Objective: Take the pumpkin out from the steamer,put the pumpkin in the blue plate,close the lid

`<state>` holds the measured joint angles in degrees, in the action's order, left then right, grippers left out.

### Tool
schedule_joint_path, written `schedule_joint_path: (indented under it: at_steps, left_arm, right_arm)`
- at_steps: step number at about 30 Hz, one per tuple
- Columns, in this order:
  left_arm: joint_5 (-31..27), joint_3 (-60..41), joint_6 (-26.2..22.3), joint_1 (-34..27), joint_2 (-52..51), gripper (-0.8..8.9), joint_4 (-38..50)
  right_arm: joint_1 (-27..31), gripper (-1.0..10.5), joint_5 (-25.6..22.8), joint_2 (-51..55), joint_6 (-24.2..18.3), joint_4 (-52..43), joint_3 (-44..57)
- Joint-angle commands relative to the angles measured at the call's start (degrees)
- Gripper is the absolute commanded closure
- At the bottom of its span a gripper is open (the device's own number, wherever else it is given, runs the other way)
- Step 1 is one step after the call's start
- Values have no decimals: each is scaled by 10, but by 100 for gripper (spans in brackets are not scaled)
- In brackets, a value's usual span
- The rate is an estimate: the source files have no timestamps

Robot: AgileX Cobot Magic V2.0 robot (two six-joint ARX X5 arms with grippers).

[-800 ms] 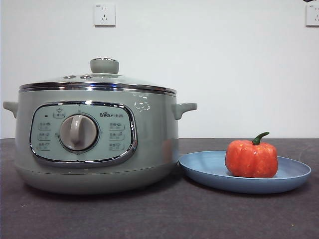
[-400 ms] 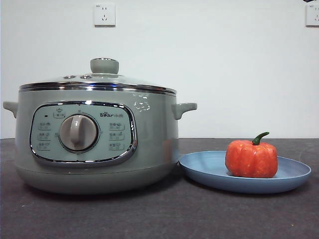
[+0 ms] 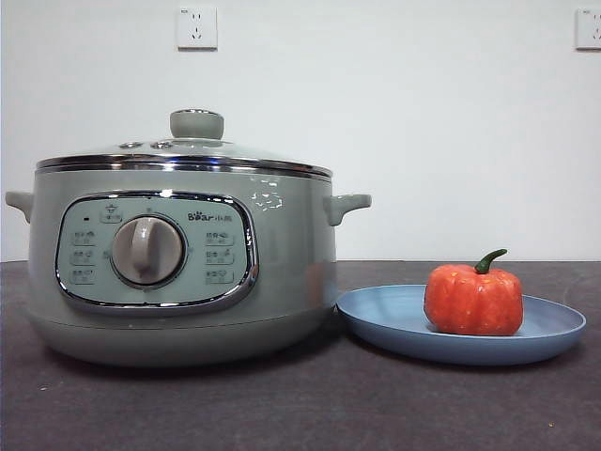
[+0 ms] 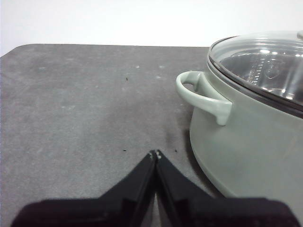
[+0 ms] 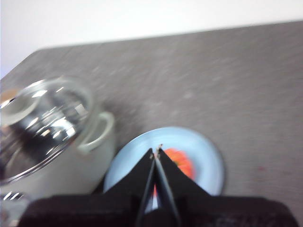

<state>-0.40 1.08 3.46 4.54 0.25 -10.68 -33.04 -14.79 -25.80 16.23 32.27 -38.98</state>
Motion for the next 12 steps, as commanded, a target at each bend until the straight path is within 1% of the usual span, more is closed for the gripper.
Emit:
schedule_joint_path:
  at_steps: [1, 4, 5, 8, 10, 12]
  left_arm:
    - [4, -9, -3, -2, -2, 817, 1]
    - [4, -9, -3, -2, -2, 817, 1]
    - [4, -9, -3, -2, -2, 817, 1]
    - [5, -9, -3, -2, -2, 817, 1]
    - [4, -9, -3, -2, -2, 817, 1]
    - [4, -9, -3, -2, -2, 817, 1]
  right_arm:
    - [50, 963, -2, 25, -7, 3, 9]
    - [108, 963, -3, 39, -7, 3, 11]
    - [127, 963, -3, 43, -13, 3, 12]
    - [173, 963, 7, 59, -57, -8, 29]
    - [195, 963, 44, 76, -92, -31, 56]
    - [214, 963, 93, 105, -126, -73, 100]
